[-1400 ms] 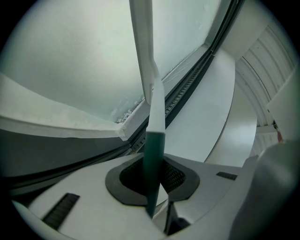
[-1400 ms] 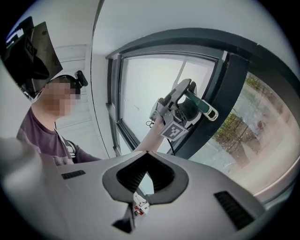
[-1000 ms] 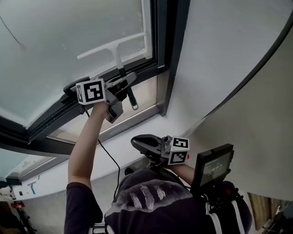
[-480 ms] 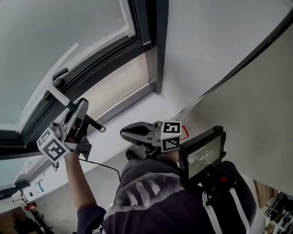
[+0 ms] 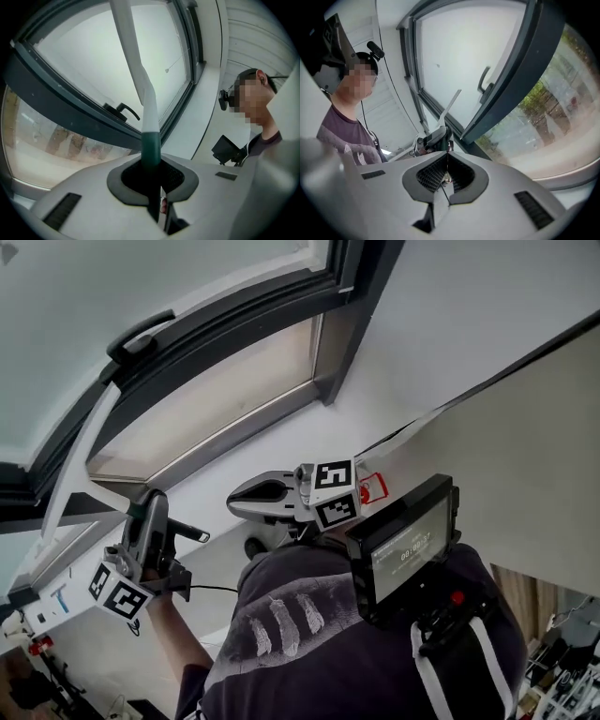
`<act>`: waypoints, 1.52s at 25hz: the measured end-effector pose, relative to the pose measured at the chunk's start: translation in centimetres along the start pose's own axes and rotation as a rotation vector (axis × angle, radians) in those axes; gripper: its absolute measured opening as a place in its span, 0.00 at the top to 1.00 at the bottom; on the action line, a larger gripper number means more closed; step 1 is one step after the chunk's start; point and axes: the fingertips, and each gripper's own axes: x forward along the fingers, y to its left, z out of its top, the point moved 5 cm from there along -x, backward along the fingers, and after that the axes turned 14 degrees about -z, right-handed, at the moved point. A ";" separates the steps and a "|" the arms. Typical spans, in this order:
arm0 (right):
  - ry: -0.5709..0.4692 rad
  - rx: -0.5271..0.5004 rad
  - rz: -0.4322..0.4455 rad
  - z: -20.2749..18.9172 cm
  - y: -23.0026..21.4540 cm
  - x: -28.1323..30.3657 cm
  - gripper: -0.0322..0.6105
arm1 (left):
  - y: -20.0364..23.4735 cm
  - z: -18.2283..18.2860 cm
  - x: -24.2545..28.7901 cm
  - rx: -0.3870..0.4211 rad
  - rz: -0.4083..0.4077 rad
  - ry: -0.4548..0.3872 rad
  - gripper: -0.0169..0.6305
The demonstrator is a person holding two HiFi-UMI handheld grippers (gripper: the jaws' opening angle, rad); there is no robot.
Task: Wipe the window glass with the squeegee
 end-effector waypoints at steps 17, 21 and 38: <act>0.185 -0.027 -0.067 -11.2 10.5 18.8 0.94 | 4.8 -1.2 -19.5 -0.060 -0.158 0.073 0.90; 0.149 -0.008 -0.096 -12.1 9.8 18.9 0.94 | 4.8 -1.2 -19.3 -0.058 -0.208 0.072 0.90; -0.037 0.023 -0.014 -14.6 15.4 1.9 0.94 | -11.6 -10.9 -10.4 -0.077 -0.232 0.205 0.90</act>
